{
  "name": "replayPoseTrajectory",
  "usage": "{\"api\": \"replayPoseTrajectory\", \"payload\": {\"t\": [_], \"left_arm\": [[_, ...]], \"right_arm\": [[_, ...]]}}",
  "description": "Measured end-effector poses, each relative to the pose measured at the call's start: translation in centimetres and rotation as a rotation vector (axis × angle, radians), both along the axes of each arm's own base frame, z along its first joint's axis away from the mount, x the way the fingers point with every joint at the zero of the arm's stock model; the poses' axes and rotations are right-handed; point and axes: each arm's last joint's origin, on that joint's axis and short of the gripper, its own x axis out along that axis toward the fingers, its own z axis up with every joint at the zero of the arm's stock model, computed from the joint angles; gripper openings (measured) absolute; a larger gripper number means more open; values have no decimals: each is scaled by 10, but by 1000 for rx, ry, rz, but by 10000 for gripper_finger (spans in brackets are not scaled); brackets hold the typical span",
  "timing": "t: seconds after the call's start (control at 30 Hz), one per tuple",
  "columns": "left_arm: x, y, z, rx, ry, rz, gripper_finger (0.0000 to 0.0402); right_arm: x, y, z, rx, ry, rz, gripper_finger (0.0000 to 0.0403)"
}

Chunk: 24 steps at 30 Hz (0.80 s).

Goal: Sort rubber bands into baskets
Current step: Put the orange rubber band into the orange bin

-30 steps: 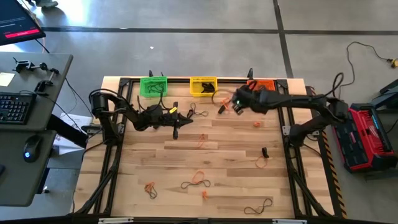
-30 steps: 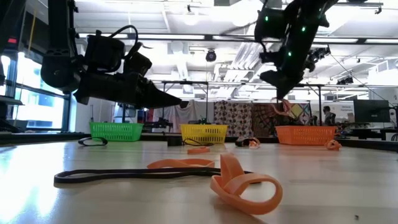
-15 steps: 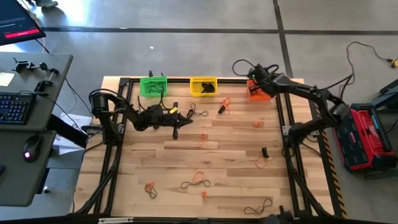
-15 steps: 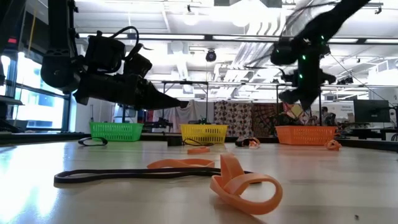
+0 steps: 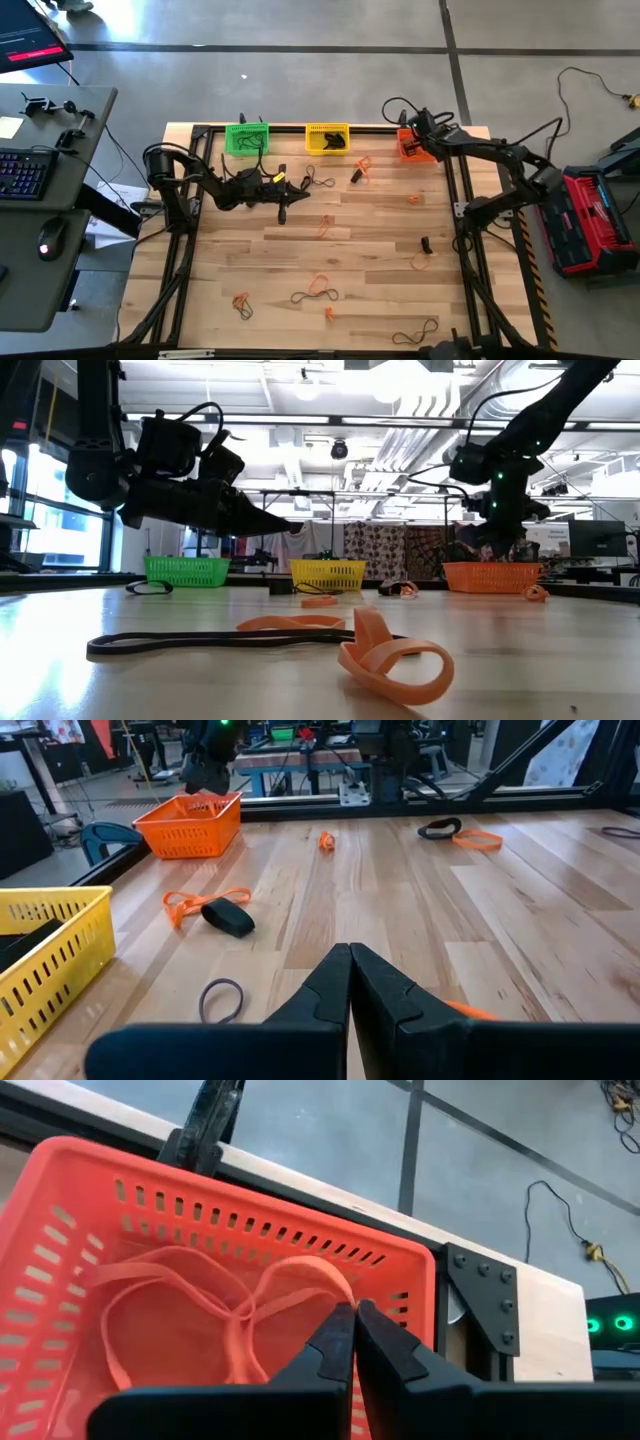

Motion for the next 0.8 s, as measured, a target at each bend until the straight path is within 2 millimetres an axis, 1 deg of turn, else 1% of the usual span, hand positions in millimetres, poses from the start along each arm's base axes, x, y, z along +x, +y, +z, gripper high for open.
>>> {"api": "replayPoseTrajectory", "payload": {"t": [0.13,0.3,0.43,0.57,0.67,0.8], "left_arm": [[0,0,0,0,0,1,0],[0,0,0,0,0,2,0],[0,0,0,0,0,2,0],[0,0,0,0,0,2,0],[0,0,0,0,0,2,0],[0,0,0,0,0,3,0]], "right_arm": [[1,0,-3,18,25,17,0],[4,-2,-16,61,59,21,0],[11,-3,-19,69,65,35,0],[11,-4,-19,63,60,33,1],[11,-4,-19,65,62,36,14],[13,-2,-19,72,66,50,52]]}}
